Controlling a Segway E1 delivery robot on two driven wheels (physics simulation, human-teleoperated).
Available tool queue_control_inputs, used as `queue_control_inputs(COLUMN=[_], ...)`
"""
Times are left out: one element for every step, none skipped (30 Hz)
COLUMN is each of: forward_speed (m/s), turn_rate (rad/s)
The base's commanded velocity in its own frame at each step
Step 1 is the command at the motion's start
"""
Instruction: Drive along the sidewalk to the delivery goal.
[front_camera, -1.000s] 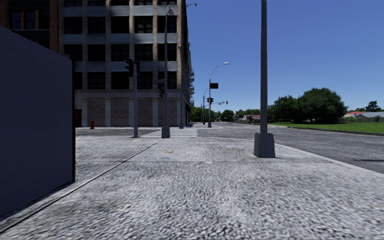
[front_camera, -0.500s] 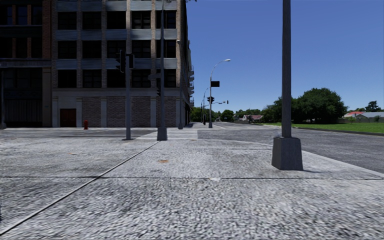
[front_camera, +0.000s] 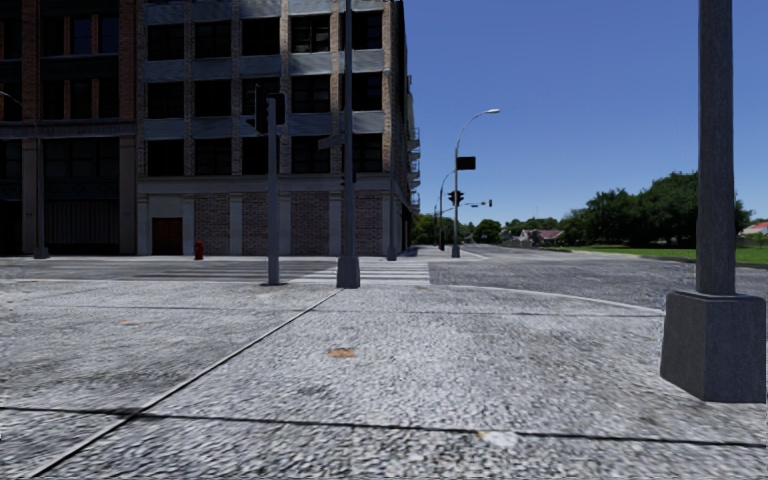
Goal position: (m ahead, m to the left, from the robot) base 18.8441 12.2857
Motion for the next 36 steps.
queue_control_inputs(forward_speed=[2.00,2.00,2.00,2.00,2.00,2.00,2.00,2.00,2.00,2.00,2.00,2.00,2.00,2.00,2.00,2.00,2.00,2.00,2.00,2.00,2.00,2.00,2.00,2.00,2.00,2.00,2.00,2.00,2.00,2.00,2.00,2.00,2.00,2.00,2.00,2.00], turn_rate=[1.20,1.20,1.20,1.20,1.20,1.20,1.17,1.05,1.02,1.01,1.01,0.98,0.92,0.91,0.90,0.90,0.90,0.81,0.57,0.35,0.26,0.26,0.18,0.12,0.10,0.09,0.09,0.08,0.07,0.05,0.02,0.02,0.01,0.00,0.00,0.00])
